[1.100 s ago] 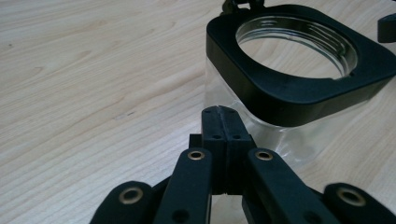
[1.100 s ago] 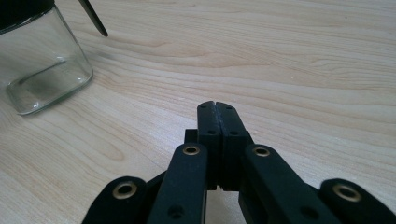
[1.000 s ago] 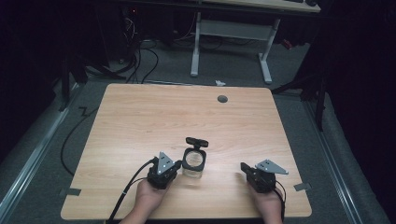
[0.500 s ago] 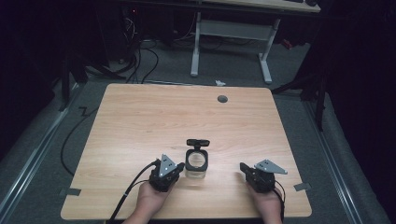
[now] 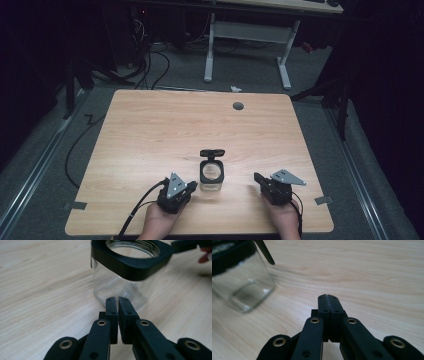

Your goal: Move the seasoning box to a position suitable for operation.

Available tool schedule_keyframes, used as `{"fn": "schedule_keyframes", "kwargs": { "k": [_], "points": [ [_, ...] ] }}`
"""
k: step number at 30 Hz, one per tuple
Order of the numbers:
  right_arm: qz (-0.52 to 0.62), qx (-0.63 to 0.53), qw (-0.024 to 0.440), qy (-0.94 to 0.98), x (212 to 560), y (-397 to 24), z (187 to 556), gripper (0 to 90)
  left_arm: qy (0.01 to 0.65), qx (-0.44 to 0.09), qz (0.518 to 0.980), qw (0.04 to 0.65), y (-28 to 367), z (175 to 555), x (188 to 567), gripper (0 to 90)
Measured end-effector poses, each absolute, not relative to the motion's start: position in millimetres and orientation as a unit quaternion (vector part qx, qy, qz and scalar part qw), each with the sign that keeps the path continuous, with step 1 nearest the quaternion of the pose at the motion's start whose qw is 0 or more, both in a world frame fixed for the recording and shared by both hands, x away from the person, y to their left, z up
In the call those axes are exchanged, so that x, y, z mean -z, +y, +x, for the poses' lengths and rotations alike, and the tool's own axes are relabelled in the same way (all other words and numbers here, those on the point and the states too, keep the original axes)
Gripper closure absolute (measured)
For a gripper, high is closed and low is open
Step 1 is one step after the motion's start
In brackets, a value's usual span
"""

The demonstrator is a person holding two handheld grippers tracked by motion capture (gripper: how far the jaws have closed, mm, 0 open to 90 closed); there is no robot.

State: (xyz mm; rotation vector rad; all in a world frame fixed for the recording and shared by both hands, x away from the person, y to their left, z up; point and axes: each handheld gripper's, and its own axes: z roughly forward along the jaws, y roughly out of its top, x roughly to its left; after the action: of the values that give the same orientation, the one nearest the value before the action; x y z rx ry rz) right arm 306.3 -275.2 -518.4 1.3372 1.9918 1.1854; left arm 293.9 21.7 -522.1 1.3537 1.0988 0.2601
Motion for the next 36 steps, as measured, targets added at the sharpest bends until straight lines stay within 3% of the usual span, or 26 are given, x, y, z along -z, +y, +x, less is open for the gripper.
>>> {"fn": "schedule_keyframes", "kwargs": {
  "k": [21, 36],
  "points": [
    [0.446, -0.467, 0.258, 0.719, 461.2, -228.2, 362.4, 89.9, 0.468, -0.092, 0.608, 0.634, 0.5, 290.0, 529.5, 87.4],
    [0.411, -0.492, 0.260, 0.722, 436.9, -196.2, 374.7, 89.8, 0.461, -0.090, 0.614, 0.635, -5.9, 287.5, 531.9, 87.4]
  ]
}}
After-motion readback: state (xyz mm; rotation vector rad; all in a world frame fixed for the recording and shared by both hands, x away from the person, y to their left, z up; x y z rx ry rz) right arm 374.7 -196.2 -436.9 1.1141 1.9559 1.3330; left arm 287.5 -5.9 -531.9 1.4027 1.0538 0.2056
